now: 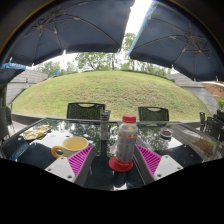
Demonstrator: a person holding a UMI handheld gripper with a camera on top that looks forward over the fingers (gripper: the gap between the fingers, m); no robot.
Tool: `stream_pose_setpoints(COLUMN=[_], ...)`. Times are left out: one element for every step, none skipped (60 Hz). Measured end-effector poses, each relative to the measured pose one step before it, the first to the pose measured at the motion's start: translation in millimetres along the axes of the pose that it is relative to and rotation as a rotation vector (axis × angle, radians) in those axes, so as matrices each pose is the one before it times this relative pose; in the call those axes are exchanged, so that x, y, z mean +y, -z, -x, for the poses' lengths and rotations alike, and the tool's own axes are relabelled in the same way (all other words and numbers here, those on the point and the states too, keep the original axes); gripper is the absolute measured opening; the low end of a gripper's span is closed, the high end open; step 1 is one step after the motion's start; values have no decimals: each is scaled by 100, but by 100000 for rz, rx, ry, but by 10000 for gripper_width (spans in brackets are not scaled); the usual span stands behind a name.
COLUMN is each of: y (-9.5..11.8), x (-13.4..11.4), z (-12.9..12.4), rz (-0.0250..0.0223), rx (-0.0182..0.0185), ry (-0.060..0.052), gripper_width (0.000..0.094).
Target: Pour water
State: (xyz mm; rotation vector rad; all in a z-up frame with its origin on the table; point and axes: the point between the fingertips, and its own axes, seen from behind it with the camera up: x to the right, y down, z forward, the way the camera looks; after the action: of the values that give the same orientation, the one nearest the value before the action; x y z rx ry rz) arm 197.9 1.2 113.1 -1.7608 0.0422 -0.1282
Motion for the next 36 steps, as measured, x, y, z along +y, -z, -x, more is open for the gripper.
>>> stream_pose_setpoints(y=[907, 958, 907, 579, 849, 854, 804, 816, 551, 655, 633, 619, 586, 543, 554, 456, 425, 458, 439, 455, 372, 318, 297, 265, 165, 280, 166, 139, 126, 94, 28, 200, 94, 99, 79, 38], x=[45, 67, -1, -16, -134, -110, -122, -74, 137, 51, 83, 43, -42, 84, -196, -42, -20, -29, -44, 54, -97, -97, -36, 52, -5, -55, -78, -165, -185, -206, -182, -249, -156, -242, -218, -157], z=[482, 565, 669, 565, 620, 636, 747, 723, 670, 580, 529, 492, 474, 682, 488, 426, 441, 427, 370, 460, 358, 317, 335, 346, 236, 21, -30, -219, -215, -188, -142, -212, 2, 155, 278, 364], rz=[-250, -86, -129, -402, -547, -560, -371, -193, -39, 297, 527, 479, 126, -487, -138, -94, 90, 65, -16, -180, -297, -308, -248, -13, 109, -202, -422, -618, -767, -794, -739, -790, -1048, -1233, -1047, -569], rx=[-370, -662, -953, -743, -900, -995, -1336, -1417, -943, -986, -763, -662, -603, -513, -561, -649, -662, -562, -405, -320, -371, -377, -520, -883, -651, 210, 965, 996, 923, 946, 893, 948, 534, -160, -601, -911], ry=[304, 493, 603, 627, 256, 226, 298, 128, -24, -351, -336, -218, -175, -125, 227, 455, 631, 641, 652, 662, 994, 876, 278, -797, -959, 17, 1029, 924, 578, 397, 75, -70, -427, -728, -983, -894], gripper_width=[831, 830, 831, 831, 832, 835, 837, 835, 835, 835, 835, 834, 836, 836, 836, 835, 835, 836, 837, 838, 837, 836, 833, 833, 834, 833, 833, 833, 833, 832, 834, 834, 836, 837, 836, 830])
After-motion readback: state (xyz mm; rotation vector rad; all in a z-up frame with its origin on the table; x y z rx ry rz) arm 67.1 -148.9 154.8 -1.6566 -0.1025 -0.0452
